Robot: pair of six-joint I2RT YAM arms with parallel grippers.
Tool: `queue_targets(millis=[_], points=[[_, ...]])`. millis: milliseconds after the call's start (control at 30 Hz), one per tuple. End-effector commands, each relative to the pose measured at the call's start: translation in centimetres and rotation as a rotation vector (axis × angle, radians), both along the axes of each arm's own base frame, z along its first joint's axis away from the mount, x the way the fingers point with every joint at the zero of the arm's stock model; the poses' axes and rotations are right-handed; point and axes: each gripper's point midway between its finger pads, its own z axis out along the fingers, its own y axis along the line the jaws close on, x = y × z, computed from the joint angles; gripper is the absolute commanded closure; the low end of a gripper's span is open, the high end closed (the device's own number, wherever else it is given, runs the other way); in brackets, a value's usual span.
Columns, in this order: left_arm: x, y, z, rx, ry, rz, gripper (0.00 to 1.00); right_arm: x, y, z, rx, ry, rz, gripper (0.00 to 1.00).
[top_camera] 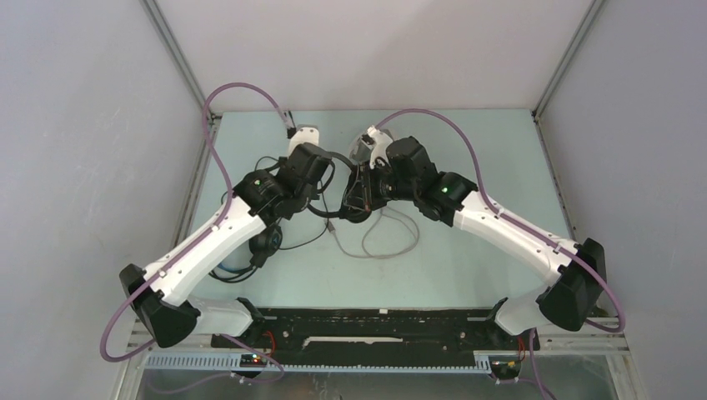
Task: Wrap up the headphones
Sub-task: Wrap the headphones cable around the headphones.
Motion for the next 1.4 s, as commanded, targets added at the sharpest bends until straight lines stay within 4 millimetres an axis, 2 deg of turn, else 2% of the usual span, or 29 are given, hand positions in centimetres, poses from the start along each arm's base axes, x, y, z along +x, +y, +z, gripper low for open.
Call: queue_targets(millis=[0,233,533,867,1167,1367], points=[[0.7,-1.2,3.4,-0.188,-0.107,0.036,1.00,0.8,0.4,2.3,0.026,-0.071,-0.028,0.90],[0.5,-1.0,3.9,-0.215,-0.119,0.042,1.00,1.1,-0.7,3.2,0.009,-0.122,-0.080,0.85],[0.5,-0.4,4.2,-0.224,-0.131,0.058,1.00,0.5,-1.8,4.1,0.016,-0.139,-0.093,0.82],[0.5,-0.4,4.3,-0.228,-0.131,0.056,1.00,0.2,-1.1,4.5,0.041,-0.142,-0.067,0.81],[0.5,-0.6,4.4,-0.239,-0.126,0.049,1.00,-0.5,0.5,4.2,0.081,-0.134,-0.003,0.99],[0.4,-0.6,4.3,-0.252,-0.119,0.045,1.00,0.0,0.9,3.8,0.097,-0.151,-0.007,1.00]])
